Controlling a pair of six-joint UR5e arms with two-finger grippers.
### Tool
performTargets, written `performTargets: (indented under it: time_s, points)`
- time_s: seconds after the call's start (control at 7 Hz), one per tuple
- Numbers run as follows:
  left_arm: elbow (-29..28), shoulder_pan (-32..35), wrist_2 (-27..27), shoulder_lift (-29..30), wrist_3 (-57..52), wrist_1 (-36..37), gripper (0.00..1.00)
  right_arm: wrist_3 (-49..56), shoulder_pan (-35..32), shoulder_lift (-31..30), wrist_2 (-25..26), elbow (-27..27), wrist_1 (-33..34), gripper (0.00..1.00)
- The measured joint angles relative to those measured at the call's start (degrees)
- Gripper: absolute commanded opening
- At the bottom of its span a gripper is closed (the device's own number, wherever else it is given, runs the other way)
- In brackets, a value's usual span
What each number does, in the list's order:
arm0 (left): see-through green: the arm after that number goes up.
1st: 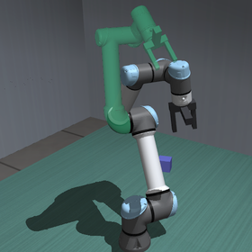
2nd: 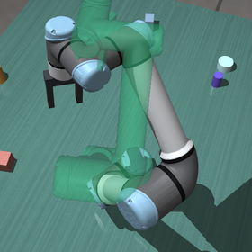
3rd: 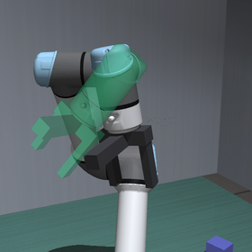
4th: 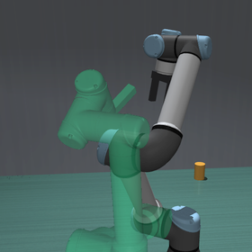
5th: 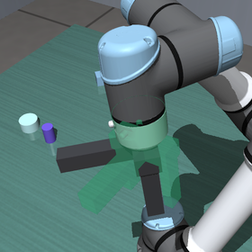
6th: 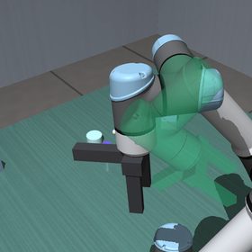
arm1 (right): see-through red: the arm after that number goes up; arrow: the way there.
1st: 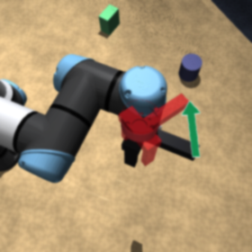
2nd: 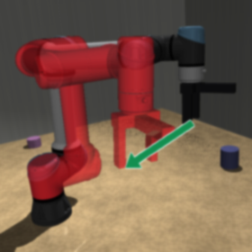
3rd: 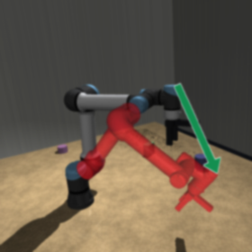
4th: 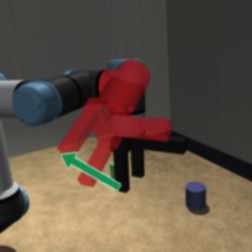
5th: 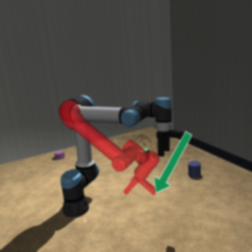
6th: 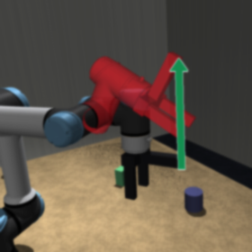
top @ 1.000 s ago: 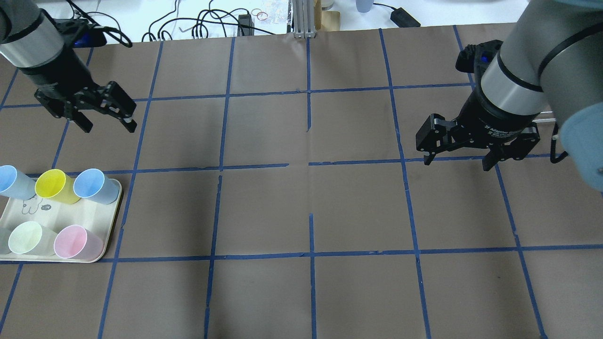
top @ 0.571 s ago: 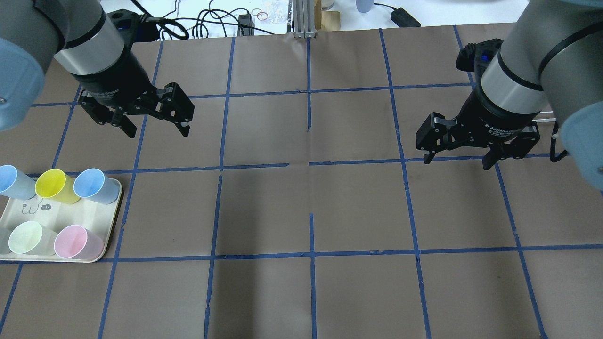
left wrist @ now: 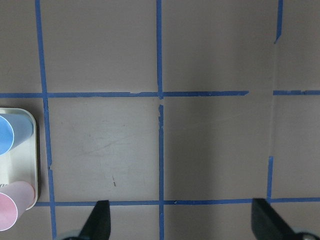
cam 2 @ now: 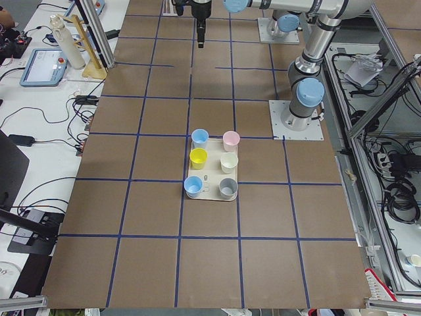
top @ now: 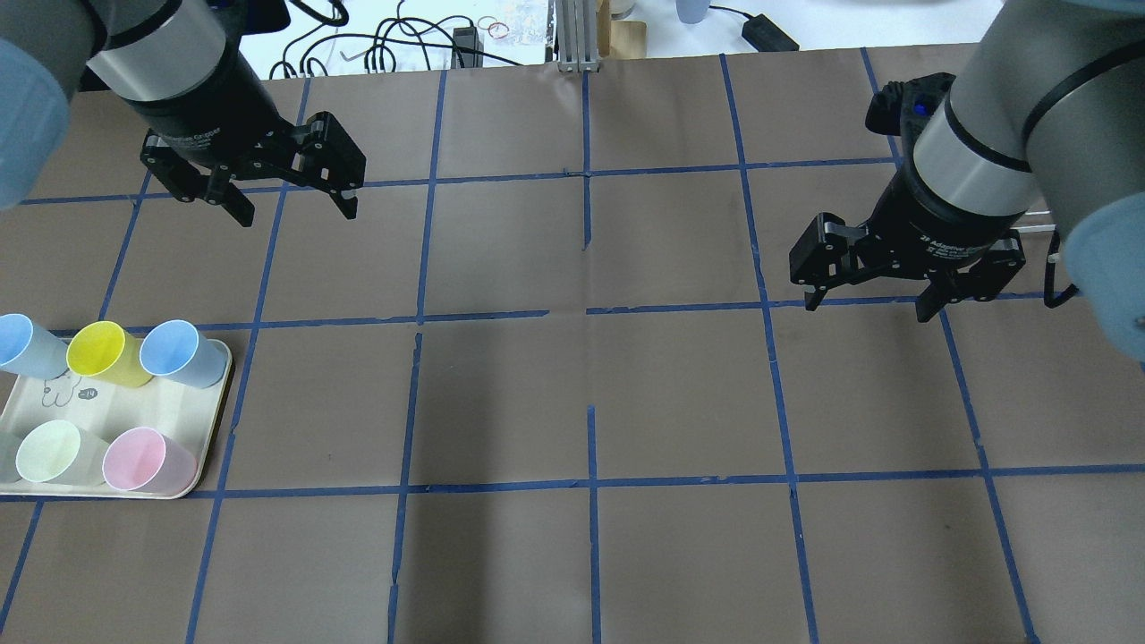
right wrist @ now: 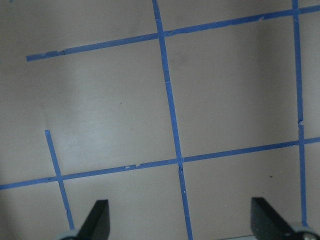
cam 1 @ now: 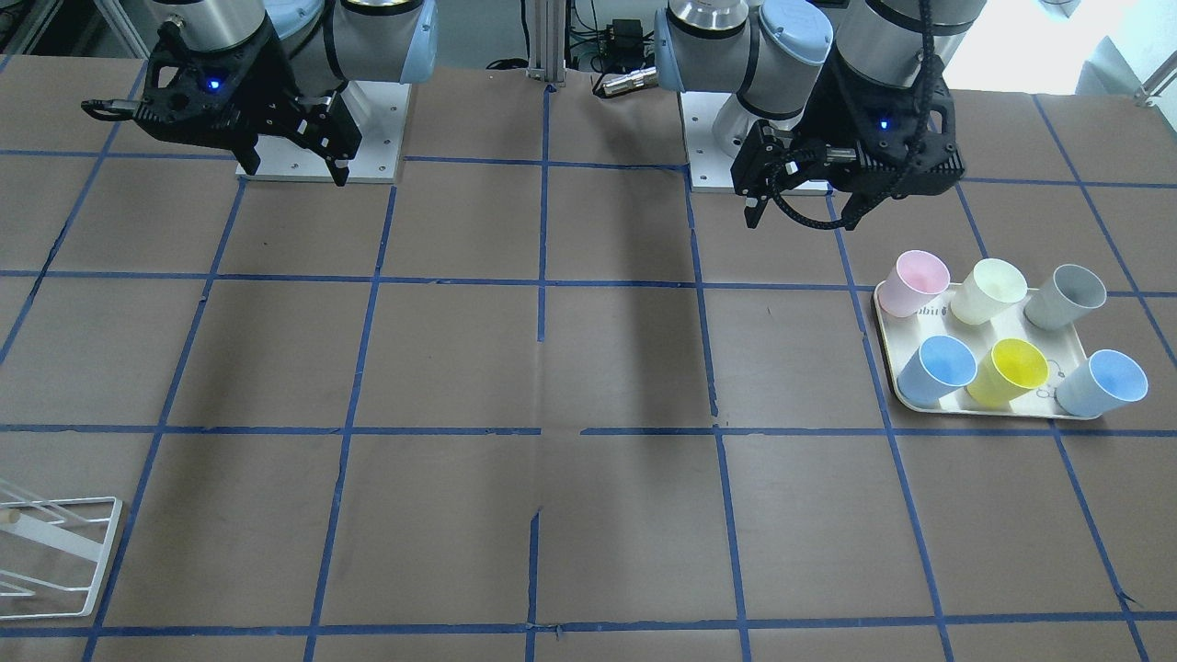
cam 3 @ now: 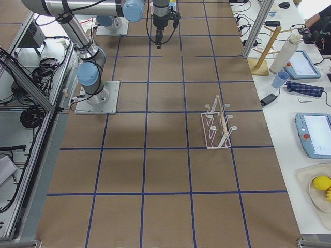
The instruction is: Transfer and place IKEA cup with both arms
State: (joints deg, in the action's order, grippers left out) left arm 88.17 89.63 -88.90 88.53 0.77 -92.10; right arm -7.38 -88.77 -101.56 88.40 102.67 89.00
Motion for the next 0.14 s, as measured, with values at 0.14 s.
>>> performTargets:
  time_s: [0.14]
  points:
    - [0.21,0.01,-0.25,-0.3,-0.08,0.03,1.0,0.0,0.0,-0.01,0.01,0.02,-0.04,1.0]
